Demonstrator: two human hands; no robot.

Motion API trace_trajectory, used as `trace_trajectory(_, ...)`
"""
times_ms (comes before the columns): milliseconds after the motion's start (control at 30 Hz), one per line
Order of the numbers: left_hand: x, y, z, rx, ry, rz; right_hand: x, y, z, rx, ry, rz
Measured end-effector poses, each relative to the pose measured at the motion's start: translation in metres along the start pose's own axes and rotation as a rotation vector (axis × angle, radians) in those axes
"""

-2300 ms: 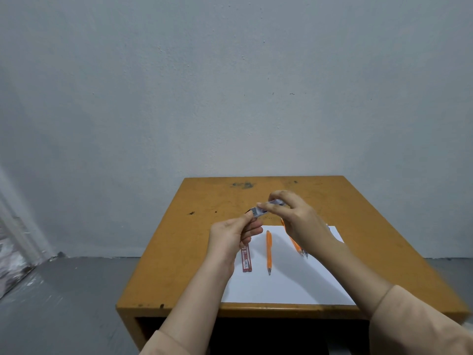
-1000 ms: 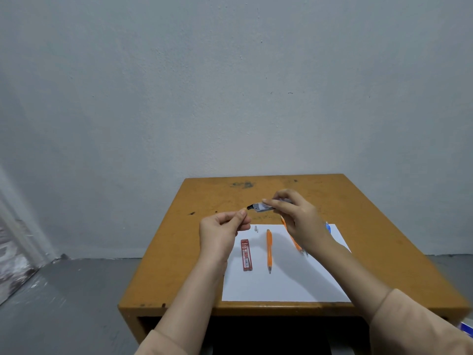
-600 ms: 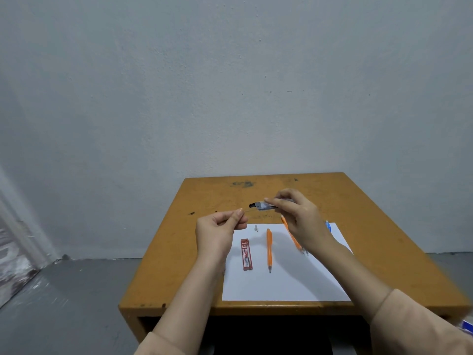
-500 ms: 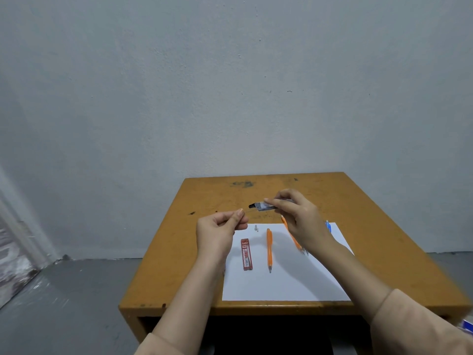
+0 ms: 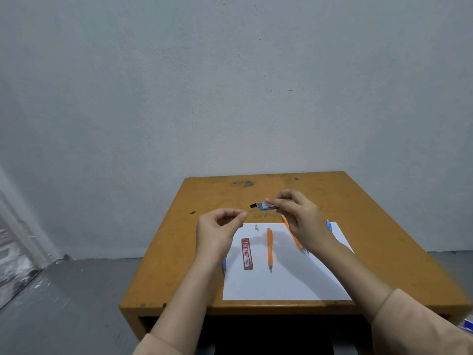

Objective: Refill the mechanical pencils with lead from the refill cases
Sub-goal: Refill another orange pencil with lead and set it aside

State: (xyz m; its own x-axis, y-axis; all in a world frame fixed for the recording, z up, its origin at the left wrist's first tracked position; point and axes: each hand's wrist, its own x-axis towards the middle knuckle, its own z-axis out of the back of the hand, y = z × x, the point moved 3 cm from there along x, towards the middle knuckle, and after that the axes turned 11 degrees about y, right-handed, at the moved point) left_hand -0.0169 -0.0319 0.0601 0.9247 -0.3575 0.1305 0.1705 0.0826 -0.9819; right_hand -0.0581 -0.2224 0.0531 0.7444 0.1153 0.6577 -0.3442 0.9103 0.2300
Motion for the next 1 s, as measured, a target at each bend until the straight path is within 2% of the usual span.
trace_trajectory(167,0.004,0.000,0.006,0.229,0.014,-0.100,0.000,-0.001,-0.001,0.002,0.006,0.003)
trace_trajectory(733,0.012,0.002,0.006,0.343,0.021,-0.167,0.000,-0.001,-0.001,-0.005,0.025,-0.007)
trace_trajectory(1000,0.013,0.002,0.014,0.507,0.026,-0.252,-0.002,-0.002,0.001,0.008,0.009,-0.009)
